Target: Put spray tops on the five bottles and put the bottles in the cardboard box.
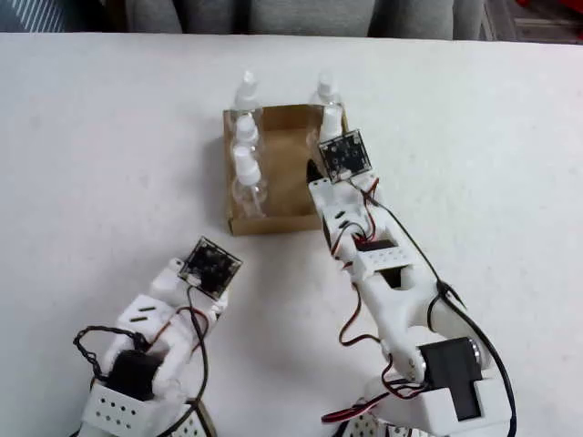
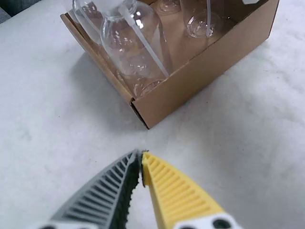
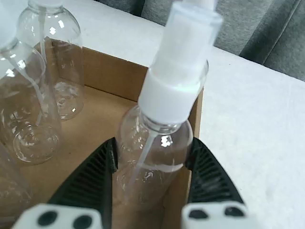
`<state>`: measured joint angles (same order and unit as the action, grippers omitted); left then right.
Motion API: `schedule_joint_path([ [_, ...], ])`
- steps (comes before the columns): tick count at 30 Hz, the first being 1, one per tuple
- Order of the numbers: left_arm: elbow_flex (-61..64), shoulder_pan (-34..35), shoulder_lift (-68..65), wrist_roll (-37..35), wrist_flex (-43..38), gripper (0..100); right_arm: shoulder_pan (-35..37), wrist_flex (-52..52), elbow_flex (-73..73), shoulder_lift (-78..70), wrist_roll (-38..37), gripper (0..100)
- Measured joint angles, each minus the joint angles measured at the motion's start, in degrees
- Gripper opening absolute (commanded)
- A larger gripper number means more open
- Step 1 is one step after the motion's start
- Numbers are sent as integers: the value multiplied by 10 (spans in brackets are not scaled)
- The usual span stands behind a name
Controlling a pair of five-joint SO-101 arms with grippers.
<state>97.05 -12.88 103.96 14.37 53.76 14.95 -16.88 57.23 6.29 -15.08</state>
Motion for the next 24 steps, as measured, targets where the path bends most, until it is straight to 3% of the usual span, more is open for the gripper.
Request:
schedule_joint_path([
  [24, 0, 0, 0, 0, 0, 27, 0, 0, 0, -1, -3, 52],
])
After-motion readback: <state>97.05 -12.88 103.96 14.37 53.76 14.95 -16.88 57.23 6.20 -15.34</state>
